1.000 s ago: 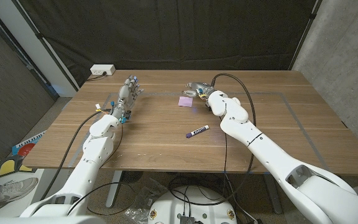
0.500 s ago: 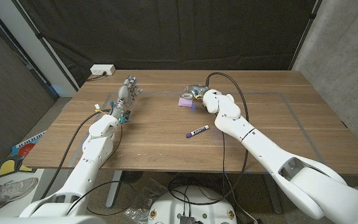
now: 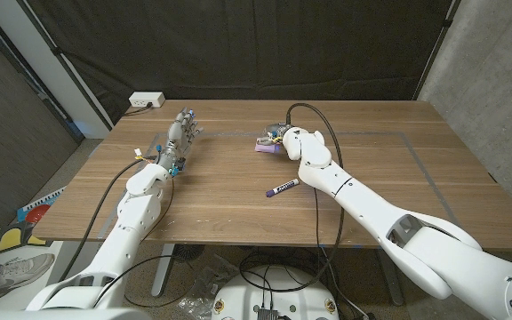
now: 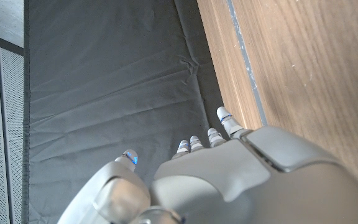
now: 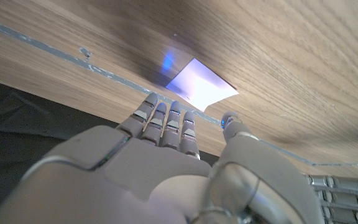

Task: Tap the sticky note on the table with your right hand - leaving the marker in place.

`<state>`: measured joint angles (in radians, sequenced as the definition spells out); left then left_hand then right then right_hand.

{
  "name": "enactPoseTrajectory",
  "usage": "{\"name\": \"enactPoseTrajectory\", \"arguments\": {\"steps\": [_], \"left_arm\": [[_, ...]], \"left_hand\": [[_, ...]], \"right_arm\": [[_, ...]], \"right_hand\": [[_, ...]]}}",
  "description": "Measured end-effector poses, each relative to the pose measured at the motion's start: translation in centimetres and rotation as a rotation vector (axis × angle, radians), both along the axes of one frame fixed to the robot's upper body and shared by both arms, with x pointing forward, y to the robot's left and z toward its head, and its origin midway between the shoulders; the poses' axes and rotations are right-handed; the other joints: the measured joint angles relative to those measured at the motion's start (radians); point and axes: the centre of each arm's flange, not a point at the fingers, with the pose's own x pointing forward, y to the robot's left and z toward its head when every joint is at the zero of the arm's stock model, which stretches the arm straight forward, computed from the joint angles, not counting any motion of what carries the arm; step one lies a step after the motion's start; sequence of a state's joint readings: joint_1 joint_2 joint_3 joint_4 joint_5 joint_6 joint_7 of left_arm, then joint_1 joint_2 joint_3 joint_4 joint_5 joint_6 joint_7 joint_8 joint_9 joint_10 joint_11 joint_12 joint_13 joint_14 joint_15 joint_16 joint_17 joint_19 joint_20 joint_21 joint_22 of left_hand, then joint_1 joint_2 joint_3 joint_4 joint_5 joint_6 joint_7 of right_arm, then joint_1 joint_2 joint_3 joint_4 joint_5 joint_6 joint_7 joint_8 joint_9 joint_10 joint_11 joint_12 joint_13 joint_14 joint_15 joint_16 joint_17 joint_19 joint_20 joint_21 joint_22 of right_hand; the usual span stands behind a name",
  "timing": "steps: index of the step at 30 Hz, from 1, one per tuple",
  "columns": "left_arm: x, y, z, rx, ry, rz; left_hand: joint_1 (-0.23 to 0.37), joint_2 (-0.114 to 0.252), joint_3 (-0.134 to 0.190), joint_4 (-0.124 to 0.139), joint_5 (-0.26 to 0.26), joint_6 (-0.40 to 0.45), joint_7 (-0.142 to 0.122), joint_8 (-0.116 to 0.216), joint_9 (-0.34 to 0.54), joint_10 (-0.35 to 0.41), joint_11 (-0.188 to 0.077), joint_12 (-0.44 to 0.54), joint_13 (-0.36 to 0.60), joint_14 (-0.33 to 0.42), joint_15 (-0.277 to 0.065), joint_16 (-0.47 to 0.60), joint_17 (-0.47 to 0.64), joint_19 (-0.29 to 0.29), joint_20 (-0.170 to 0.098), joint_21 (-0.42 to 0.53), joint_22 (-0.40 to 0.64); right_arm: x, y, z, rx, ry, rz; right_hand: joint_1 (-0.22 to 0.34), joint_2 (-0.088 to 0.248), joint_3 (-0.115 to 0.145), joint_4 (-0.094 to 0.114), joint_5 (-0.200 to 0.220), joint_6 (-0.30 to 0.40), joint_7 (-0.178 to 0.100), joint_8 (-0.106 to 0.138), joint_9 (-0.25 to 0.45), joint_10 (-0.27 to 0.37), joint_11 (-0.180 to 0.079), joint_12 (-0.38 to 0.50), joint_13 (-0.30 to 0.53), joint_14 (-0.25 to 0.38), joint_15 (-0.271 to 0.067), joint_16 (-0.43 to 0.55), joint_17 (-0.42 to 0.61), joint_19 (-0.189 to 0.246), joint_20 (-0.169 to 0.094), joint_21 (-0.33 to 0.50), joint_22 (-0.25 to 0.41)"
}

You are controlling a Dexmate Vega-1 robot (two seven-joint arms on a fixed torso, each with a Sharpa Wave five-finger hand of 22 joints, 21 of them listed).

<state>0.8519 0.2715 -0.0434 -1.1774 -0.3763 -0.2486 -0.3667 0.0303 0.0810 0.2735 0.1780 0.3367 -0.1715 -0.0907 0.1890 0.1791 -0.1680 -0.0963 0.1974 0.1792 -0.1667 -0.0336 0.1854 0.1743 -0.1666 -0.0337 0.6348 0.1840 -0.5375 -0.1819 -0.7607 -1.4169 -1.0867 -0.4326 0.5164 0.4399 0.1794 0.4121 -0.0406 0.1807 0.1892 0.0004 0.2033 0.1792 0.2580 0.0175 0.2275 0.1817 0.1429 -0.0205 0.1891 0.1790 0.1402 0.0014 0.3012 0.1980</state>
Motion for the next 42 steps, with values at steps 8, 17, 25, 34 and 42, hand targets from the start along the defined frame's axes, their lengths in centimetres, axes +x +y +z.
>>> {"name": "enactPoseTrajectory", "arguments": {"steps": [8, 17, 25, 34, 42], "left_arm": [[0.1, 0.1, 0.0, 0.000, 0.003, 0.000], [0.2, 0.3, 0.0, -0.001, 0.002, 0.002], [0.3, 0.5, 0.0, -0.004, 0.003, 0.003], [0.4, 0.9, -0.2, -0.009, 0.007, 0.008], [0.6, 1.4, -0.1, -0.013, 0.006, 0.009]], "left_hand": [[0.000, 0.000, 0.000, 0.000, 0.000, 0.000, 0.000, 0.000, 0.000, 0.000, 0.000, 0.000, 0.000, 0.000, 0.000, 0.000, 0.000, 0.000, 0.000, -0.008, 0.000], [0.000, 0.000, 0.000, 0.000, 0.000, 0.000, 0.000, 0.000, 0.000, 0.000, 0.000, 0.000, 0.000, 0.000, 0.000, 0.000, 0.000, 0.000, 0.000, -0.008, 0.000], [0.000, 0.000, 0.000, 0.000, 0.000, 0.000, 0.000, 0.000, 0.000, 0.000, 0.000, 0.000, 0.000, 0.000, 0.000, 0.000, 0.000, 0.000, 0.000, -0.008, 0.000], [0.000, 0.000, 0.000, 0.000, 0.000, 0.000, 0.000, 0.000, 0.000, 0.000, 0.000, 0.000, 0.000, 0.000, 0.000, 0.000, 0.000, 0.000, 0.000, -0.008, 0.000], [0.000, 0.000, 0.000, 0.000, 0.000, 0.000, 0.000, 0.000, 0.000, 0.000, 0.000, 0.000, 0.000, 0.000, 0.000, 0.000, 0.000, 0.000, 0.000, -0.014, 0.000]], "right_arm": [[0.7, 0.3, -0.2, -0.043, 0.020, -0.048], [1.3, 1.0, -0.4, -0.090, 0.042, -0.084], [1.7, 1.8, -0.4, -0.130, 0.048, -0.099], [2.2, 3.2, -0.7, -0.184, 0.056, -0.090], [2.2, 4.7, -1.0, -0.216, 0.062, -0.067]], "right_hand": [[-0.019, -0.005, -0.009, 0.009, 0.000, 0.000, 0.000, 0.000, 0.005, -0.013, -0.002, -0.010, 0.000, -0.016, -0.001, -0.004, 0.001, -0.007, -0.007, 0.000, 0.000], [-0.026, -0.006, -0.018, 0.017, 0.000, 0.000, 0.000, 0.000, 0.005, -0.018, -0.007, -0.009, 0.000, -0.021, -0.006, -0.004, 0.001, -0.007, -0.007, 0.000, 0.000], [-0.040, -0.008, -0.020, 0.029, 0.000, 0.000, 0.000, -0.005, 0.005, -0.022, -0.011, -0.013, 0.000, -0.036, 0.000, -0.004, 0.005, -0.012, -0.012, 0.000, 0.000], [-0.044, -0.004, -0.024, 0.033, 0.000, -0.005, -0.001, -0.005, 0.007, -0.034, -0.012, -0.017, -0.001, -0.041, -0.004, -0.008, 0.005, -0.013, -0.013, 0.000, 0.000], [-0.052, 0.004, -0.024, 0.041, 0.000, -0.010, 0.001, -0.009, 0.004, -0.035, -0.011, -0.020, -0.002, -0.044, -0.008, -0.008, 0.005, -0.018, -0.018, 0.000, 0.000]]}}
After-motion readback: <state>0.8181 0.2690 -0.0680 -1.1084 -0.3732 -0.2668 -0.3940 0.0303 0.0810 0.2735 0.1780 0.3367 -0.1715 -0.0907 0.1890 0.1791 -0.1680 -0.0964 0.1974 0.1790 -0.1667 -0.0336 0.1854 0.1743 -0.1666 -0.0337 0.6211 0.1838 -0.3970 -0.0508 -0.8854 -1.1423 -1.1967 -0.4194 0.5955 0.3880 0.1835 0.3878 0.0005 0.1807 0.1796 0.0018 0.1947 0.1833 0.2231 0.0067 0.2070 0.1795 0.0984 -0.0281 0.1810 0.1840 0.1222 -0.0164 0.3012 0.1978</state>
